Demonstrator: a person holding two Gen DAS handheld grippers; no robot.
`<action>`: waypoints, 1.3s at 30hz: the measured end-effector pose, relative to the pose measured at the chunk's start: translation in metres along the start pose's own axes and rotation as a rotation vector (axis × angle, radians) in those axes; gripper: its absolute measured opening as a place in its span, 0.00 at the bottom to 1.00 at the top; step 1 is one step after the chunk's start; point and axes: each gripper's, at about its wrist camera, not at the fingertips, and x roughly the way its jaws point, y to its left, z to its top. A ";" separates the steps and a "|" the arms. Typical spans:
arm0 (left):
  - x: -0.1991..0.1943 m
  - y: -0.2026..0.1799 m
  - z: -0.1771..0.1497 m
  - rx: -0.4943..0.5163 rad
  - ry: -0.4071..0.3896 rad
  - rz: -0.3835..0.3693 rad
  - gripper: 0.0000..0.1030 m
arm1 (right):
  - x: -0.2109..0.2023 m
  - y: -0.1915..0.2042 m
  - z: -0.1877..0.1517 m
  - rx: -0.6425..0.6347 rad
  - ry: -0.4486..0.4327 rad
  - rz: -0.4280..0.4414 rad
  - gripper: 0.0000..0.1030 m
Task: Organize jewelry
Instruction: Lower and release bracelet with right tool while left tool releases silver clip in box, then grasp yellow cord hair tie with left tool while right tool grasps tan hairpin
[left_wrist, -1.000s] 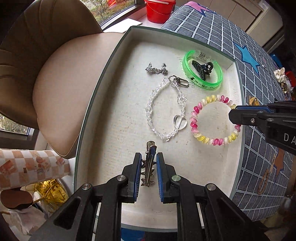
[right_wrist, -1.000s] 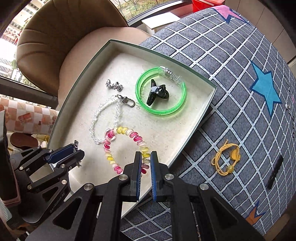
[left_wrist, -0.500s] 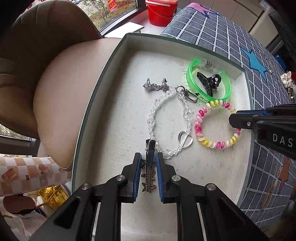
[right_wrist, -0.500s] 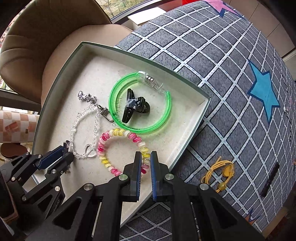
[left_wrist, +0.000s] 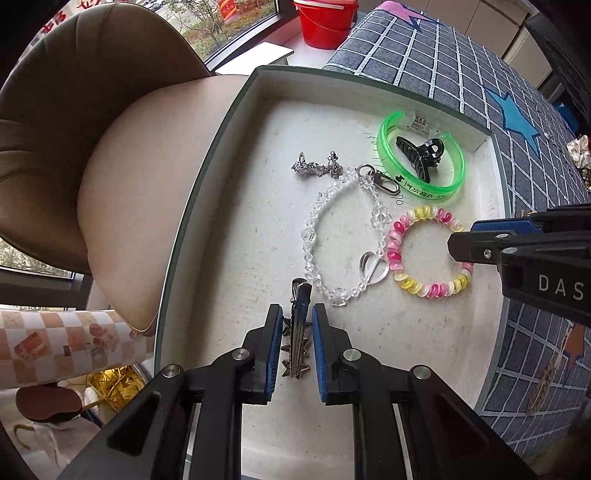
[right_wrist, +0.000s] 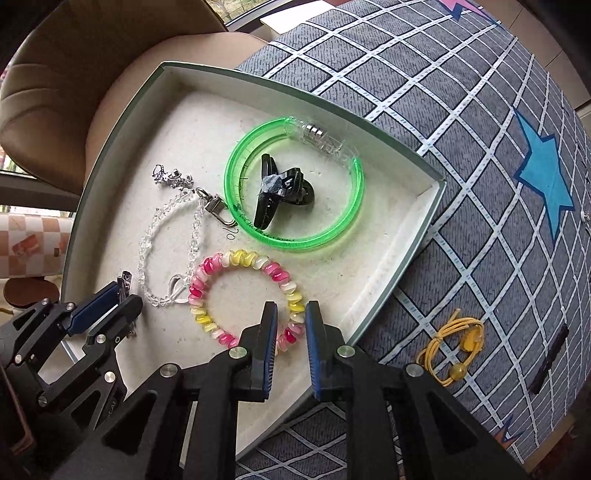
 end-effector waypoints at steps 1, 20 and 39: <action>-0.003 -0.003 0.001 0.001 0.002 0.002 0.23 | -0.004 0.001 0.000 0.002 -0.009 0.010 0.27; -0.060 -0.051 0.004 0.120 -0.115 0.058 1.00 | -0.083 -0.087 -0.083 0.263 -0.168 0.057 0.54; -0.059 -0.173 0.005 0.384 -0.055 0.012 1.00 | -0.097 -0.225 -0.243 0.685 -0.160 0.020 0.73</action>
